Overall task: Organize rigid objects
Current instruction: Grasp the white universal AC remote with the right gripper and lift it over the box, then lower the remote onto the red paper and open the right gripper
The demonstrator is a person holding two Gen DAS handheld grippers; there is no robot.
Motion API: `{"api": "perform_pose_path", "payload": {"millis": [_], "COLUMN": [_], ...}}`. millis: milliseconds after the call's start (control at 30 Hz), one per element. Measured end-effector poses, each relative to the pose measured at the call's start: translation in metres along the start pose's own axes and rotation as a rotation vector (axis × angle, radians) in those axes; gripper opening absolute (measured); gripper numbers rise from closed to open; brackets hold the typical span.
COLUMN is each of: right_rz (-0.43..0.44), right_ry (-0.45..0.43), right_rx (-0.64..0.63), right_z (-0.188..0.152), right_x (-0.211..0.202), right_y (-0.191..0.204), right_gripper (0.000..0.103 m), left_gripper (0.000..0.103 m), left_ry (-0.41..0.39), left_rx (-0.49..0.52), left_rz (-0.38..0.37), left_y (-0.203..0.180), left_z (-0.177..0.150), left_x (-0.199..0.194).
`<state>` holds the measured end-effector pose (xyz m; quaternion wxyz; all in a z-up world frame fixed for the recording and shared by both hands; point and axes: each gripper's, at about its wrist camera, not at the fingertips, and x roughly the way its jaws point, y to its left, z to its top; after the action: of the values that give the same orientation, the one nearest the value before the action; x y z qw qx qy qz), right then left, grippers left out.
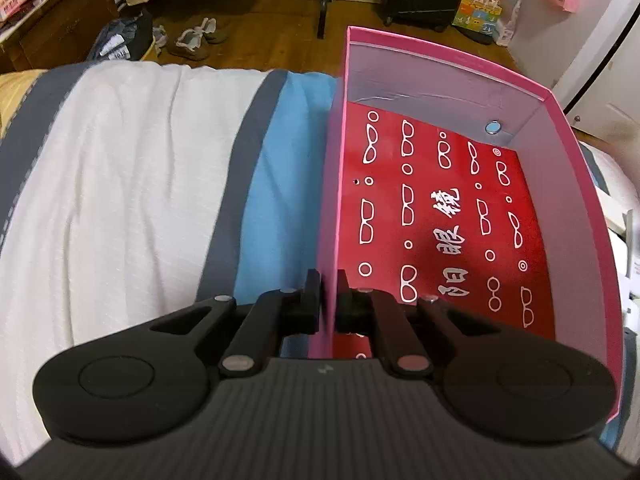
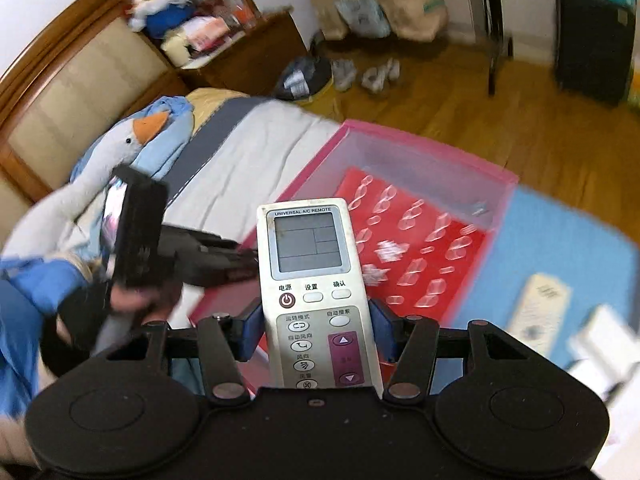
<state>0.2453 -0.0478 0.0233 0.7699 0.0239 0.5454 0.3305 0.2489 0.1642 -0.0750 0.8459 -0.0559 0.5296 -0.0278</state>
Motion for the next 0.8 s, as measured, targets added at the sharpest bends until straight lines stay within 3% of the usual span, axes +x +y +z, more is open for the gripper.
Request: {"api": "perform_pose_path", "payload": {"millis": [100,333,800], "right_rz": [-0.013,-0.010,0.002], "right_ry": [0.038,0.145,0.145], "right_rx": [0.120,0.409,0.556], "right_z": [0.018,0.026,0.033], "right_x": [0.048,0.124,0.168], "right_y": [-0.021,-0.060,-0.059], "right_gripper": [0.061,0.060,0.061], "left_gripper": [0.007,0.008,0.009], "left_ry": [-0.003,-0.004,0.000], "left_rx": [0.001,0.014,0.010], "left_rz": [-0.029,-0.059,-0.081], "left_y": [-0.001,-0.002,0.000], "left_z": [-0.001,-0.004,-0.005], "left_x": [-0.001,0.004,0.007]}}
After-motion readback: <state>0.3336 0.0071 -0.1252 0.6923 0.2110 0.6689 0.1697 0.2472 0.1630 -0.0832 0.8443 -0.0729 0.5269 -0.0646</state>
